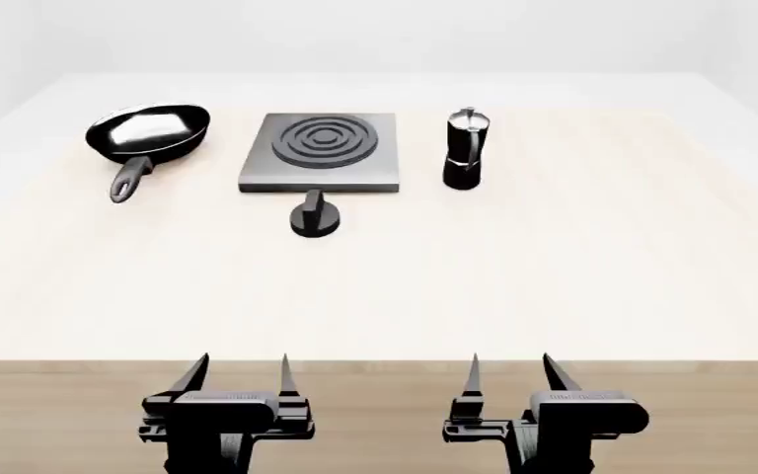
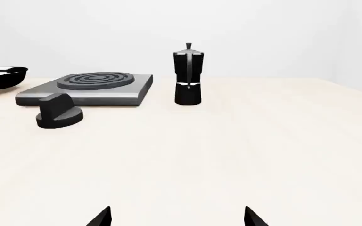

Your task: Turn on the stove and put the frying pan on it.

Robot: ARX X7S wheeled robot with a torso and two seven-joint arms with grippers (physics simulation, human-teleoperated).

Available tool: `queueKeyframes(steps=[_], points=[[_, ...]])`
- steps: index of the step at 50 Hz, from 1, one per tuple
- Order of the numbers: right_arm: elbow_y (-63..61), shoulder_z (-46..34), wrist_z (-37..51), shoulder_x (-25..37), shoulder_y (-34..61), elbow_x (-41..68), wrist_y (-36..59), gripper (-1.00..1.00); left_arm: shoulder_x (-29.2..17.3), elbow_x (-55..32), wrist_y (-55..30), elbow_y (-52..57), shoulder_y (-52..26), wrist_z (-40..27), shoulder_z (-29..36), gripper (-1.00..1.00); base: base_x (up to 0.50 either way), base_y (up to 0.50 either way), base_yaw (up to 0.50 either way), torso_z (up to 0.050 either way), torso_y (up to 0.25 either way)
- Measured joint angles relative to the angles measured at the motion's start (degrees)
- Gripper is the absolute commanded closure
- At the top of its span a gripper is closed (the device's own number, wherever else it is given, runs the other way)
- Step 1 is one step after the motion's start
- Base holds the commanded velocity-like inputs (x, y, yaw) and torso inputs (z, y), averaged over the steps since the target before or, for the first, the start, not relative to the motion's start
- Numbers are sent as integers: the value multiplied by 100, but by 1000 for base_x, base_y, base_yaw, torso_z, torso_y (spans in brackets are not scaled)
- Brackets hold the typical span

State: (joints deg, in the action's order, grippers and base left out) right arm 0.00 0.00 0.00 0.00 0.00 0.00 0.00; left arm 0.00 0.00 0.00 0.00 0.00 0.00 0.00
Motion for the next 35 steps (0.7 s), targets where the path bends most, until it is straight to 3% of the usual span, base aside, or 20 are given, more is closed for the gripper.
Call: queueKeyframes(steps=[29,35], points=[[105,-383,455,312,106,231,136,-100,-313,-374,-118,0,-54,-364,363,-100,0,0,0,0,0],[115,-459,532,384,120,231,153,-100,-350,-451,-132,1,-63,-415,424,-100,0,500,0,0,0]])
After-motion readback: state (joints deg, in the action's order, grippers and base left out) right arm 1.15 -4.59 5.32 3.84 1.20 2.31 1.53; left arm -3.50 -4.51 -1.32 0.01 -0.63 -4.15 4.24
